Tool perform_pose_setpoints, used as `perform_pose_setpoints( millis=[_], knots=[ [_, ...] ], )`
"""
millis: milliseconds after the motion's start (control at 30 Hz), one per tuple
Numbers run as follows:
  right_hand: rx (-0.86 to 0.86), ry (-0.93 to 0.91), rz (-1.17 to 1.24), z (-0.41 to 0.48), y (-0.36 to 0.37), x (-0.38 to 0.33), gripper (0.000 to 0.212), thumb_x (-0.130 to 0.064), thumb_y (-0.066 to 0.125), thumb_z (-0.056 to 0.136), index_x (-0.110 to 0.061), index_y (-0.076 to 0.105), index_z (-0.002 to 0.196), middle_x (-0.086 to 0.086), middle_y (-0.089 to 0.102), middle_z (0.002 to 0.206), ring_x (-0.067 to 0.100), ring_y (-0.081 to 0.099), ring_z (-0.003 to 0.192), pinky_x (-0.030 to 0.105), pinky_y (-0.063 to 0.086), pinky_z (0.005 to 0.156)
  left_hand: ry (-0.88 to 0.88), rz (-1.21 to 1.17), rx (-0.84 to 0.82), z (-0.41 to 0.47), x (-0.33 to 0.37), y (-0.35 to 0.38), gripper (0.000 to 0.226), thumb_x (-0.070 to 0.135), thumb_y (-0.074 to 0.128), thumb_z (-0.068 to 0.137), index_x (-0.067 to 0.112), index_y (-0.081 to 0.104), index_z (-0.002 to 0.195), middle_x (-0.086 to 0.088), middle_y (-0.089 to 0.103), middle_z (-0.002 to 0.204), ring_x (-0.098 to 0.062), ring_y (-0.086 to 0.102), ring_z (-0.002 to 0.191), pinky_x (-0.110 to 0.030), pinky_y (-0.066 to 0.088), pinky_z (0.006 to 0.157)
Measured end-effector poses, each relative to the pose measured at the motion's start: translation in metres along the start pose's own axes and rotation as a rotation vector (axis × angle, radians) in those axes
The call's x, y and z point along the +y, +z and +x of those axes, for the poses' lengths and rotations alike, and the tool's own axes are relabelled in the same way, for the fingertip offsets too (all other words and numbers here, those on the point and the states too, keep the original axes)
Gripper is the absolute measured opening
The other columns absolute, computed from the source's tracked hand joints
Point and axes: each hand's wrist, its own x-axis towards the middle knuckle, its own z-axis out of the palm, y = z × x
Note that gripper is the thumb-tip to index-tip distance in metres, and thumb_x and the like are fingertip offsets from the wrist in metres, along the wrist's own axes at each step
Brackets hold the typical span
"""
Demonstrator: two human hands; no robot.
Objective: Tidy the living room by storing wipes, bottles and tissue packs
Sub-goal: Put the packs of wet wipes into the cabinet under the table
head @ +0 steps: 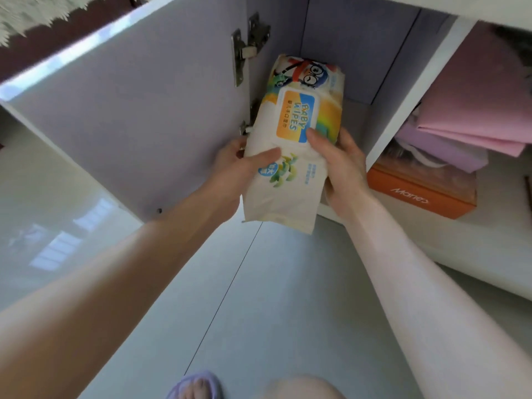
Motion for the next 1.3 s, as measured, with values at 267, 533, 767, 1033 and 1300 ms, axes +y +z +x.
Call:
perform_pose_setpoints(
  millis=[267, 533, 767, 1033, 1300],
  knots=[
    [0.011, -0.075, 0.029, 0.021, -0.002, 0.004, 0.054, -0.003, 0.075, 0.076, -0.012, 0.056, 0.126, 0.011, 0.071, 0.113, 0.029, 0.07, 0.1, 0.052, 0.055, 0.089, 0.018, -0.031, -0.002, 0.022, -0.002, 0.015, 0.056, 0.014, 0.078, 0.078, 0.012, 0.051, 0.127, -0.009, 0.071, 0.106, -0.023, 0.074, 0.08, -0.034, 0.059, 0.06],
    [0.092, -0.115, 0.103, 0.041, 0.004, -0.005, 0.069, 0.001, 0.076, 0.074, -0.012, 0.049, 0.135, 0.013, 0.07, 0.113, 0.028, 0.072, 0.092, 0.049, 0.058, 0.081, -0.002, -0.06, 0.029, 0.031, 0.009, 0.027, 0.052, 0.02, 0.076, 0.081, 0.014, 0.053, 0.126, -0.009, 0.071, 0.109, -0.022, 0.073, 0.082, -0.036, 0.061, 0.062],
    [0.153, -0.111, 0.135, 0.045, 0.006, -0.005, 0.073, 0.004, 0.074, 0.074, -0.012, 0.045, 0.139, 0.009, 0.069, 0.11, 0.025, 0.073, 0.089, 0.041, 0.061, 0.072, 0.028, -0.046, -0.124, 0.009, -0.013, 0.019, 0.073, 0.002, 0.08, 0.071, 0.021, 0.049, 0.134, -0.004, 0.069, 0.12, -0.024, 0.067, 0.108, -0.048, 0.055, 0.091],
    [0.018, -0.061, 0.061, 0.029, -0.005, -0.003, 0.069, -0.007, 0.077, 0.077, -0.017, 0.044, 0.136, 0.01, 0.069, 0.116, 0.027, 0.072, 0.096, 0.05, 0.058, 0.081, 0.045, -0.123, 0.062, 0.007, -0.031, 0.02, 0.077, -0.006, 0.083, 0.063, 0.02, 0.049, 0.128, -0.009, 0.067, 0.115, -0.026, 0.067, 0.104, -0.047, 0.056, 0.088],
    [-0.024, -0.139, 0.024, 0.019, -0.006, 0.007, 0.08, 0.001, 0.077, 0.075, -0.015, 0.039, 0.143, 0.003, 0.065, 0.125, 0.02, 0.066, 0.11, 0.044, 0.056, 0.089, 0.023, -0.312, 0.188, 0.016, -0.026, 0.029, 0.058, -0.011, 0.077, 0.068, 0.009, 0.05, 0.115, -0.007, 0.068, 0.108, -0.019, 0.069, 0.088, -0.023, 0.058, 0.063]
  ],
)
